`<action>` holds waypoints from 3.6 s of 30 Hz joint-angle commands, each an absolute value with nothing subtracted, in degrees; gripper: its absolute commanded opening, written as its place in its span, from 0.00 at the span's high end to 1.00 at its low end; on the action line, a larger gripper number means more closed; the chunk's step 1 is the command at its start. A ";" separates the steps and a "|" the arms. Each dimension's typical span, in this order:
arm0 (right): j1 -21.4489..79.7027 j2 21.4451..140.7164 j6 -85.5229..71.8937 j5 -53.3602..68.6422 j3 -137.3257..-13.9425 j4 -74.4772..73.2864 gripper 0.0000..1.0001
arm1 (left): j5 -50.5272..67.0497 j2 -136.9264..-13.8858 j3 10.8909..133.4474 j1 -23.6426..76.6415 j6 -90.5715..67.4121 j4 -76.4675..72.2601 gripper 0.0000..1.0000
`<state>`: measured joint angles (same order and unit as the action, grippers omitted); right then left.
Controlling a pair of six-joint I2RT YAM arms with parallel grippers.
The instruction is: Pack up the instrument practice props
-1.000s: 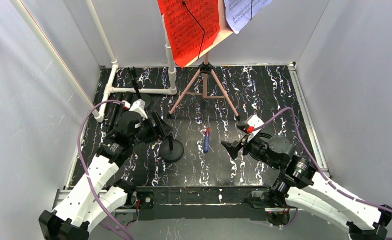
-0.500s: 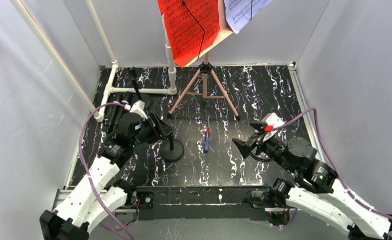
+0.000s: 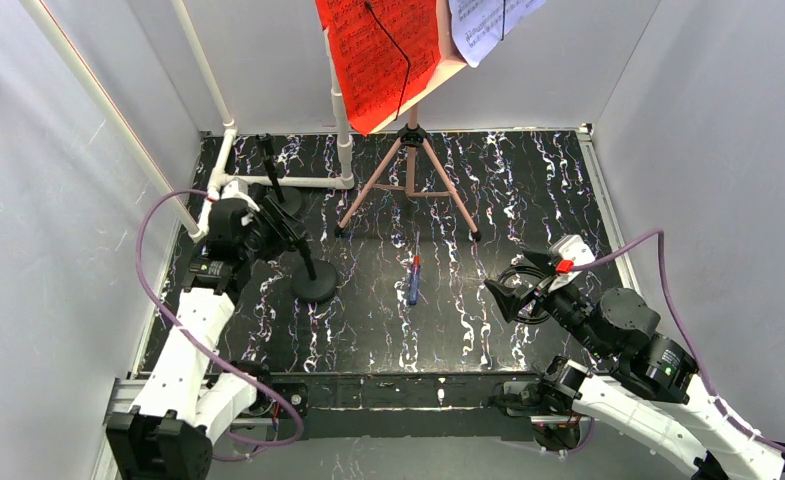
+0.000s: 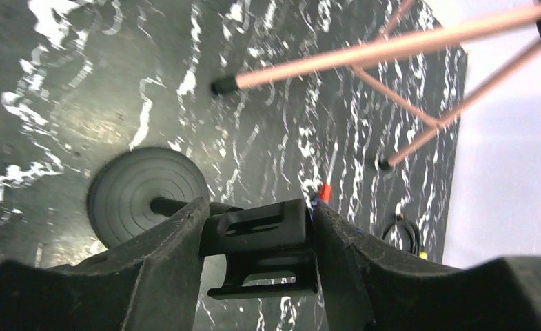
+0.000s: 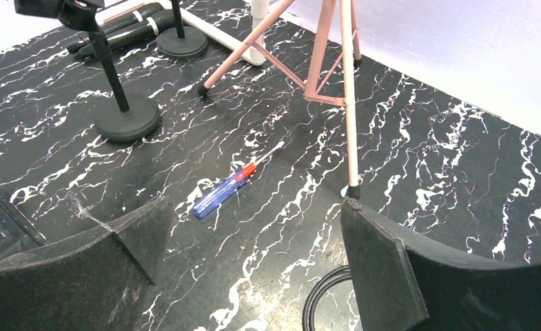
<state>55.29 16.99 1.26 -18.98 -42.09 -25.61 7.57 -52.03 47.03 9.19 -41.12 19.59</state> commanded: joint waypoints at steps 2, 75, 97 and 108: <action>55.43 16.89 0.77 -19.36 -41.41 -24.44 0.01 | 12.82 -56.64 52.16 0.48 -36.16 13.78 0.99; 51.61 55.41 -5.78 -20.59 -49.61 -14.41 0.01 | 14.68 -47.41 58.57 4.77 -11.96 14.32 0.02; 21.28 95.13 -0.14 18.49 -66.89 20.94 0.28 | 20.23 -47.32 56.42 7.99 -9.71 11.94 0.02; 21.20 100.85 4.24 20.49 -67.37 21.19 0.74 | 20.75 -48.21 56.44 8.35 -9.37 11.78 0.02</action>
